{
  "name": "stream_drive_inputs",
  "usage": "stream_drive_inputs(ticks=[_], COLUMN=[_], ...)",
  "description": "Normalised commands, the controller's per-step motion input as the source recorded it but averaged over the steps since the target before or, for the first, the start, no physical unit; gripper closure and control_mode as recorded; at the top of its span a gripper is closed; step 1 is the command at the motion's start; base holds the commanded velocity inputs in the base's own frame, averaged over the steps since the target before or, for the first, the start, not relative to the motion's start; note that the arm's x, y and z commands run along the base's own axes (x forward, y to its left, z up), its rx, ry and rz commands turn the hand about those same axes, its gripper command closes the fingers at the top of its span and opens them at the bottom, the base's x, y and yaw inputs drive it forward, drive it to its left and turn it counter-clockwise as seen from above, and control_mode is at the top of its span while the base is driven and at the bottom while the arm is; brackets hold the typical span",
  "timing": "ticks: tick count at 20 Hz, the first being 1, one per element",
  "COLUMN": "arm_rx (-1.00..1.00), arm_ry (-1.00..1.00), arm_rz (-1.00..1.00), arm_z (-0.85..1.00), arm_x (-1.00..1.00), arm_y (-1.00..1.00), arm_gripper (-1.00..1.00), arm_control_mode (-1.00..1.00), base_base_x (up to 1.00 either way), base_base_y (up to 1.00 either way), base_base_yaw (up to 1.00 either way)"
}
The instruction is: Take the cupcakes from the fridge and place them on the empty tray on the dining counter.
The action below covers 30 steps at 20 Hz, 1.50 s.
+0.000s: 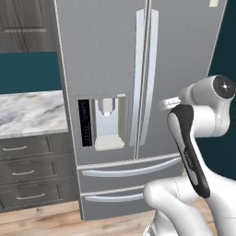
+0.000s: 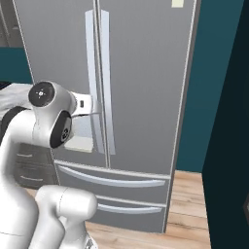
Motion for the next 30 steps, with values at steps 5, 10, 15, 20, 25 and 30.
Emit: stream_drive_inputs(ticks=[5, 10, 15, 20, 25, 30], arm_rx=[0.01, 0.00, 0.00, 0.00, 0.00, 0.00], arm_ry=[0.01, 0.00, -0.01, -0.06, -0.01, 0.00], arm_rz=[-0.01, 0.00, 0.00, 0.00, 0.00, 0.00], arm_z=[0.24, 0.00, 0.00, 0.00, 0.00, 0.00], arm_x=[0.64, 0.61, 0.72, 0.73, 0.85, 0.83], arm_y=[-0.16, -0.10, -0.01, 0.00, -0.02, -0.07], arm_gripper=[-1.00, -1.00, -1.00, -1.00, -1.00, -1.00], arm_control_mode=[-1.00, -1.00, -1.00, -1.00, -1.00, -1.00], base_base_x=[0.00, 0.00, 0.00, 0.00, 0.00, 0.00], base_base_y=[0.00, 0.00, 0.00, 0.00, 0.00, 0.00], base_base_yaw=[0.00, 0.00, 0.00, 0.00, 0.00, 0.00])
